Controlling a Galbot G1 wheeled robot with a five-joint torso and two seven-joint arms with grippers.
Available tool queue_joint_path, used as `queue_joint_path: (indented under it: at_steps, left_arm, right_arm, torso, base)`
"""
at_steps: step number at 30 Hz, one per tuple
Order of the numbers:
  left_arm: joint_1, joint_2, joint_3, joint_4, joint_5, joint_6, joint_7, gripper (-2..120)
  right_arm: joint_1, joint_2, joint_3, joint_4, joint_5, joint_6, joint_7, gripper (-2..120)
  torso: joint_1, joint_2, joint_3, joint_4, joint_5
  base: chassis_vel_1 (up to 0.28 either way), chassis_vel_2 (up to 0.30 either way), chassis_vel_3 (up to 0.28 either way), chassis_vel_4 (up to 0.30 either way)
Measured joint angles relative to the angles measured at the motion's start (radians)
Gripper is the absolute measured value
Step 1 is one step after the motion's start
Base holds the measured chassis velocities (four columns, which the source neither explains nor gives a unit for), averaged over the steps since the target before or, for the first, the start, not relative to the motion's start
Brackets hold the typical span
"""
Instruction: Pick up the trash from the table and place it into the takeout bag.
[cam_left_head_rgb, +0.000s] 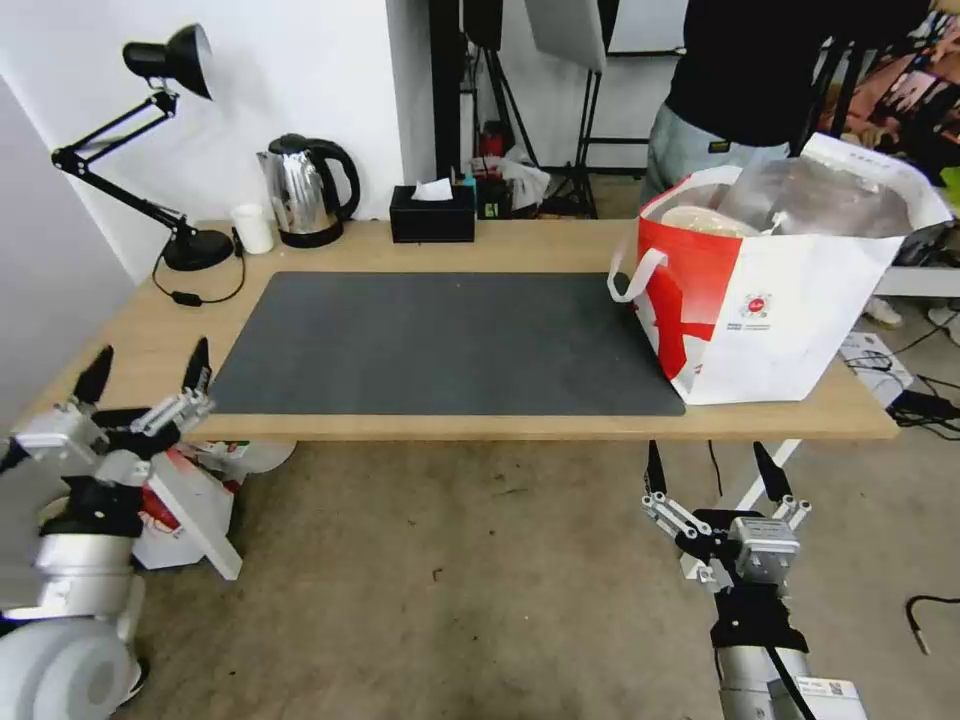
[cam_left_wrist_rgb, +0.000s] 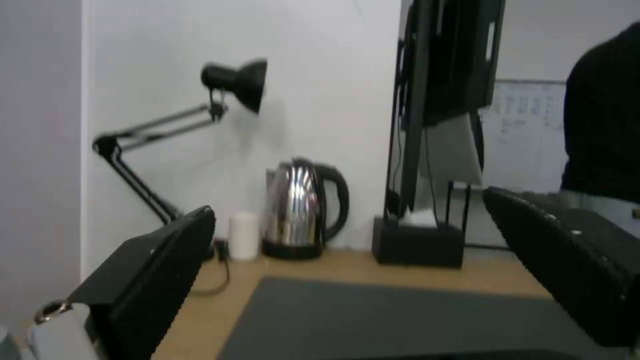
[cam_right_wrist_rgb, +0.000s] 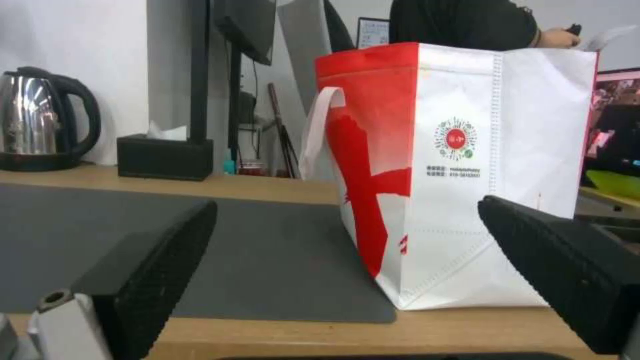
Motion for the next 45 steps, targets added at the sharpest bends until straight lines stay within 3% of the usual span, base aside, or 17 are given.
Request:
queue_joint_path:
  at_steps: [7,20,34,45]
  left_arm:
    - [0.036,-0.008,0.084,0.044,0.043,-0.023,0.037,100]
    - [0.07,-0.046,0.189,0.146,0.111,-0.045,0.007,100]
    - [0.073,-0.04,0.191,0.198,0.155,-0.071,0.004,100]
    - [0.053,-0.044,0.184,0.175,0.157,-0.098,0.01,100]
  right_arm:
    - [0.0,0.0,0.0,0.0,0.0,0.0,0.0,100]
    - [0.0,0.0,0.0,0.0,0.0,0.0,0.0,100]
    - [0.0,0.0,0.0,0.0,0.0,0.0,0.0,100]
    - [0.0,0.0,0.0,0.0,0.0,0.0,0.0,100]
  torso:
    - [0.0,0.0,0.0,-0.0001,0.0]
    - [0.0,0.0,0.0,0.0,-0.0002]
    - [0.0,0.0,0.0,-0.0001,0.0]
    - [0.0,0.0,0.0,0.0,0.0]
  base:
    - [0.0,0.0,0.0,0.0]
    - [0.0,0.0,0.0,0.0]
    - [0.0,0.0,0.0,0.0]
    - [0.0,0.0,0.0,0.0]
